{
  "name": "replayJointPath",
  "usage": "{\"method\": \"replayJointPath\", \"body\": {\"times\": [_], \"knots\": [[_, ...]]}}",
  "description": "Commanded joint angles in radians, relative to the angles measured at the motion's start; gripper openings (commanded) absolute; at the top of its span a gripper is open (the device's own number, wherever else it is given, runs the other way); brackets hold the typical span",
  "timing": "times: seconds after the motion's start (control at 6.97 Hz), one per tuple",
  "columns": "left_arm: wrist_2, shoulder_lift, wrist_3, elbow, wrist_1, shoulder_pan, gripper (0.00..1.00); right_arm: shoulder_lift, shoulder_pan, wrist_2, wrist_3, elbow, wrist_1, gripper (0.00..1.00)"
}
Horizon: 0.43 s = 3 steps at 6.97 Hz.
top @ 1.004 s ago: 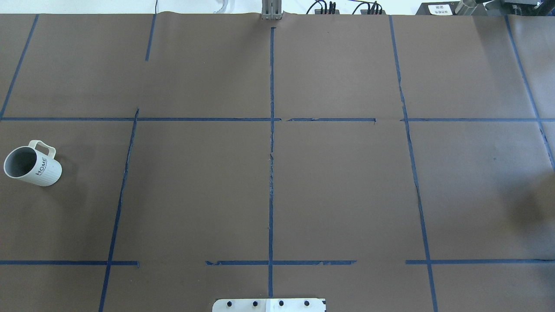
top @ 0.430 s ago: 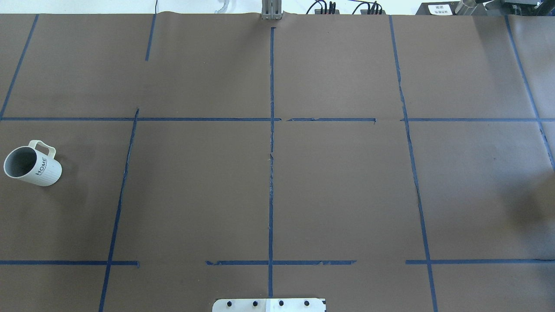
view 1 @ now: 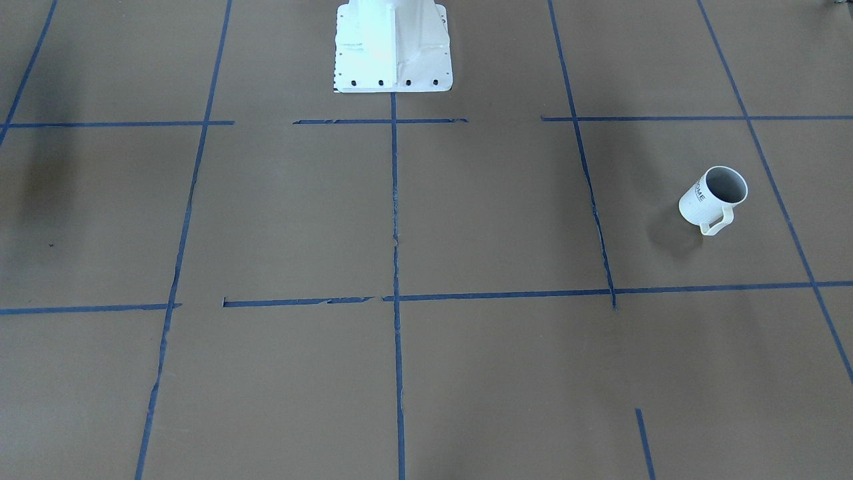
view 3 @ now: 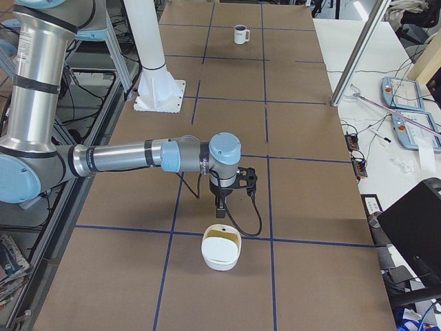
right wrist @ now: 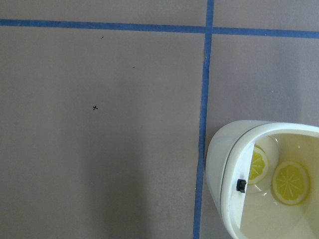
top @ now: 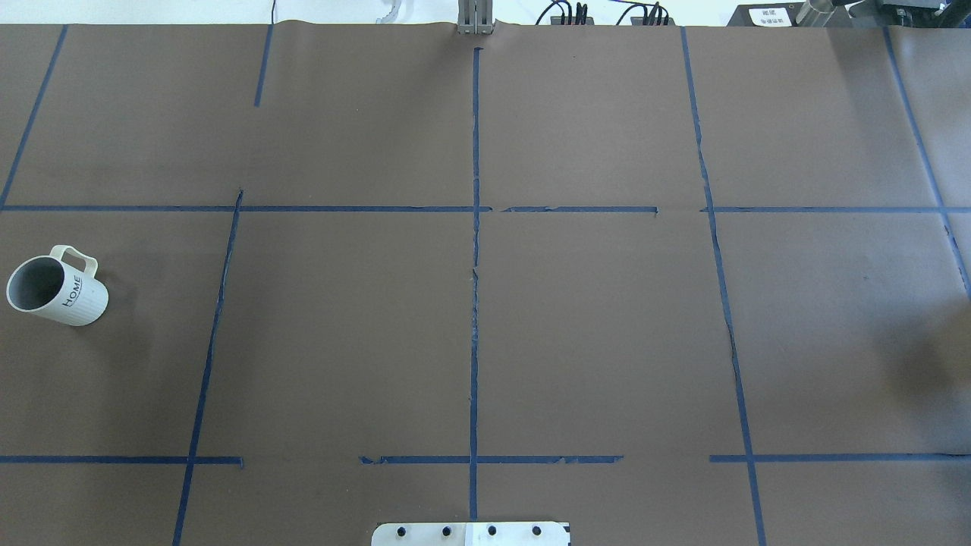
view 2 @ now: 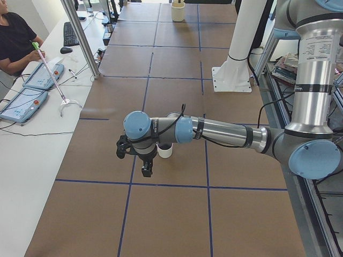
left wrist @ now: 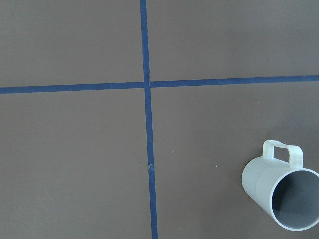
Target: Left arm hands cup to right arm to dump lemon
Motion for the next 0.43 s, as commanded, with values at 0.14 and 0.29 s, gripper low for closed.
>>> {"method": "replayJointPath", "body": {"times": [0.14, 0.29], "knots": [[0.044, 0.013, -0.003, 0.010, 0.010, 0.001, 1.00, 0.006, -0.009, 0.000, -0.006, 0.003, 0.004, 1.00], [0.040, 0.022, -0.003, -0.004, 0.010, 0.001, 1.00, 0.006, -0.009, -0.005, -0.003, -0.002, 0.003, 1.00]]}}
